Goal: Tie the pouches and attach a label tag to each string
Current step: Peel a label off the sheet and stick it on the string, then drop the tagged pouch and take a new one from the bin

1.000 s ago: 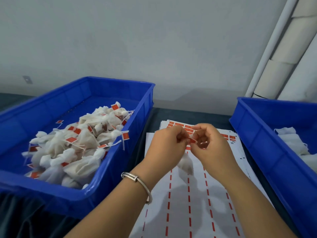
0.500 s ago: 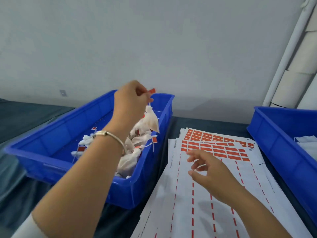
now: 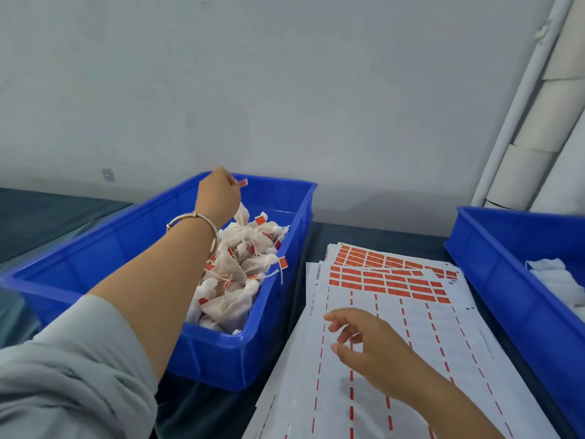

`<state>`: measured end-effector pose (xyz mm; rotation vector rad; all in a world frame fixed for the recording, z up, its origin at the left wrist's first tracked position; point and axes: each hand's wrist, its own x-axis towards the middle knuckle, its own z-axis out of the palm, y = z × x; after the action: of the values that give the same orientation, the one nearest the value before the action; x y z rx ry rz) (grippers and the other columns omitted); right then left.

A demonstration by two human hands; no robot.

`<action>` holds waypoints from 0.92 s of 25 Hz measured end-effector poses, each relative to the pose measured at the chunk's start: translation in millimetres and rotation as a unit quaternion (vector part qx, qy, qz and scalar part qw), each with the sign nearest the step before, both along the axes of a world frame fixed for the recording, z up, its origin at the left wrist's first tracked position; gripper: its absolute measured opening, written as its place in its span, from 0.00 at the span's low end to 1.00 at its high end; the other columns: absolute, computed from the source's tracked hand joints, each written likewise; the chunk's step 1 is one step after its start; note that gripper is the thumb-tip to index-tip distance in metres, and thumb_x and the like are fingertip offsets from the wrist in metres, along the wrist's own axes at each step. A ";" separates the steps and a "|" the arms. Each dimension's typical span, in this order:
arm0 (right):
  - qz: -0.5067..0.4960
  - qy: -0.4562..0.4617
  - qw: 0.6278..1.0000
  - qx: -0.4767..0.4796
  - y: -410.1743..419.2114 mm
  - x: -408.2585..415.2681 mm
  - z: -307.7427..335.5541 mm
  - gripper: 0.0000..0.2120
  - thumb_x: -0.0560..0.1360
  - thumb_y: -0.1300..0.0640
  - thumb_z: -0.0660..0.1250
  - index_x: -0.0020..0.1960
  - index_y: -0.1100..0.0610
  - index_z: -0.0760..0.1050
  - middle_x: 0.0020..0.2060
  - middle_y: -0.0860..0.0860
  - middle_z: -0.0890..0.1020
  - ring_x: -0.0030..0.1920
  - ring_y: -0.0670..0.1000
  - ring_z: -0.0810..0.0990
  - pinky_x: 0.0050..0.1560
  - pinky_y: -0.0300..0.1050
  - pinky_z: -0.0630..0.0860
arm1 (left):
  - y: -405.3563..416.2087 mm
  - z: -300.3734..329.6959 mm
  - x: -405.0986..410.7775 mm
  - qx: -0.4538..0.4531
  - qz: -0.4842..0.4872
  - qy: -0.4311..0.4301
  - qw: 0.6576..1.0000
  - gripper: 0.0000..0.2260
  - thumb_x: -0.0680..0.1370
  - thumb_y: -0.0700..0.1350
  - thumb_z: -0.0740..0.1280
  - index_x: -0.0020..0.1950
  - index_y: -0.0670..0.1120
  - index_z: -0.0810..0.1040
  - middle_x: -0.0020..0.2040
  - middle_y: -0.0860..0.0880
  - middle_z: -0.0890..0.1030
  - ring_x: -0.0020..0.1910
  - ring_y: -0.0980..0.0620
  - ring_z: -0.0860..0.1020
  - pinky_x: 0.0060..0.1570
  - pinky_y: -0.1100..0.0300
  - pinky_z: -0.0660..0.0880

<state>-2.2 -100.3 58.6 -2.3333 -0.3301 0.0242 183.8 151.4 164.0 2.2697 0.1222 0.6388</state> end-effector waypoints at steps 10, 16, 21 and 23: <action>-0.011 0.018 1.000 -0.017 -19.8 -7.8 7.9 0.13 0.76 0.49 0.67 0.50 0.33 0.65 0.46 0.29 0.70 0.47 0.37 0.76 0.42 0.23 0.71 | -33.6 -34.0 -24.9 0.100 -0.019 0.044 0.994 0.12 0.78 0.41 0.62 0.62 0.44 0.71 0.59 0.45 0.75 0.51 0.49 0.73 0.47 0.60 0.68; -0.061 -0.039 0.997 -0.037 -62.8 -9.0 44.7 0.12 0.76 0.49 0.66 0.51 0.34 0.66 0.47 0.31 0.71 0.48 0.35 0.74 0.41 0.25 0.70 | -136.4 -39.8 -61.9 0.178 -0.181 -0.016 0.967 0.11 0.78 0.45 0.63 0.60 0.49 0.73 0.57 0.51 0.76 0.48 0.55 0.72 0.45 0.64 0.67; -0.249 -0.142 0.958 0.014 -151.8 -9.3 95.0 0.10 0.78 0.57 0.63 0.50 0.40 0.73 0.45 0.35 0.76 0.44 0.35 0.74 0.38 0.30 0.66 | -207.6 -140.5 -104.6 0.265 -0.365 0.135 0.882 0.19 0.77 0.56 0.63 0.68 0.56 0.68 0.68 0.55 0.70 0.65 0.51 0.70 0.64 0.55 0.66; -0.330 -0.156 0.931 -0.008 -200.3 -5.8 107.1 0.13 0.78 0.61 0.60 0.49 0.43 0.75 0.45 0.40 0.79 0.44 0.38 0.75 0.40 0.37 0.68 | -217.6 -174.5 -110.6 0.286 -0.364 0.148 0.874 0.21 0.77 0.59 0.59 0.69 0.56 0.66 0.72 0.57 0.65 0.71 0.52 0.62 0.70 0.49 0.53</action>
<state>-7.9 -300.6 165.7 -2.3487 0.3190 -0.6760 73.2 -66.2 -10.5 2.6819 -0.8474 -0.1077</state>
